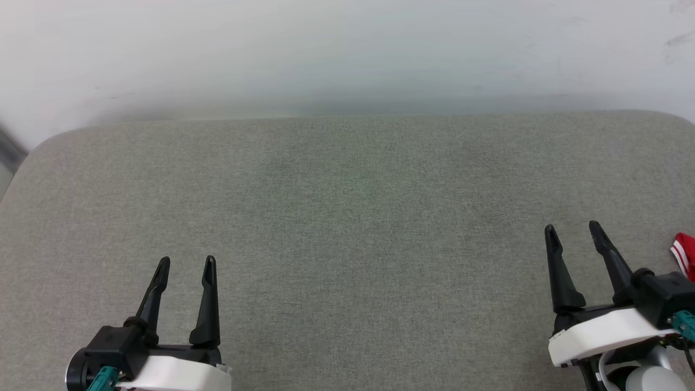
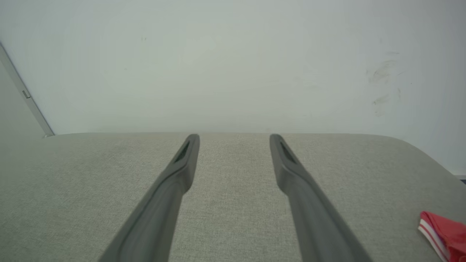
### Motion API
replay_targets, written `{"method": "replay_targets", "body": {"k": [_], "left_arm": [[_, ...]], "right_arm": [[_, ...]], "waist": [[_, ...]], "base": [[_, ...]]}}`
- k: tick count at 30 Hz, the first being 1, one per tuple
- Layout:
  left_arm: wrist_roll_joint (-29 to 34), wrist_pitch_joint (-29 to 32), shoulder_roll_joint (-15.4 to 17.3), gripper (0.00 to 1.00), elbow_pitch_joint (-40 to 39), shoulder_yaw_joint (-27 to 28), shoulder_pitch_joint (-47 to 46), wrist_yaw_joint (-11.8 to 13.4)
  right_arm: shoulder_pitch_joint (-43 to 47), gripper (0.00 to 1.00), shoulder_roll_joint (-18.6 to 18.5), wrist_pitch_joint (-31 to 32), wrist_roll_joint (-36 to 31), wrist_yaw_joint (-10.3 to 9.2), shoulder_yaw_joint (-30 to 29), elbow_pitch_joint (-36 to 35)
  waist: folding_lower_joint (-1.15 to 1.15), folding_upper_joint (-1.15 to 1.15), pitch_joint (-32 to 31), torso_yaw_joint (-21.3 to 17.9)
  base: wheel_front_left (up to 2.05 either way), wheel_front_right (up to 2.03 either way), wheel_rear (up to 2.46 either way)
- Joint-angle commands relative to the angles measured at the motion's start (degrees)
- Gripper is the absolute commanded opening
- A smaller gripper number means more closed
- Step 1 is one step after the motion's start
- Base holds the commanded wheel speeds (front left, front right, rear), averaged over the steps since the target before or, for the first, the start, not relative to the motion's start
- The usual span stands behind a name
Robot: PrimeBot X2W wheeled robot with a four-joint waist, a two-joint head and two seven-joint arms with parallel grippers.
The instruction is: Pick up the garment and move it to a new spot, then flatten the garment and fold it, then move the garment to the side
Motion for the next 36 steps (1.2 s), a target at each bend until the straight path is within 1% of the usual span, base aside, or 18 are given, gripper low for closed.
{"method": "replay_targets", "body": {"k": [1,15,16,20,36], "left_arm": [[-0.01,-0.12,-0.07,1.00,-0.11,0.01,-0.13,-0.21],[-1.14,-0.12,-0.68,1.00,-0.84,0.54,0.38,-0.29],[-1.45,0.12,-0.70,0.00,-0.90,0.70,0.18,-0.35],[-1.81,0.11,-0.87,0.00,0.76,0.18,0.42,-0.25],[-19.60,3.78,0.03,0.00,3.87,-0.01,-1.78,-0.21]], "right_arm": [[-0.59,1.00,0.25,-0.31,-0.15,-0.04,0.07,0.14],[-0.10,1.00,0.33,-0.26,-0.74,-0.04,0.88,-0.17],[-0.17,0.00,0.35,-0.01,-0.35,-0.04,0.78,-0.11],[0.69,0.00,0.22,-0.15,0.02,0.00,0.84,1.65],[-0.38,0.00,0.19,2.42,17.97,0.00,-0.03,4.18]], "waist": [[0.00,0.00,0.04,-0.06],[0.00,0.00,-0.32,-0.08],[0.00,0.00,-0.30,-0.04],[0.00,0.00,-0.33,-0.07],[0.00,0.00,-0.70,-0.19]], "base": [[0.00,0.00,0.00],[0.00,0.00,0.00],[0.00,0.00,0.00],[0.00,0.00,0.00],[0.00,0.00,0.00]]}}
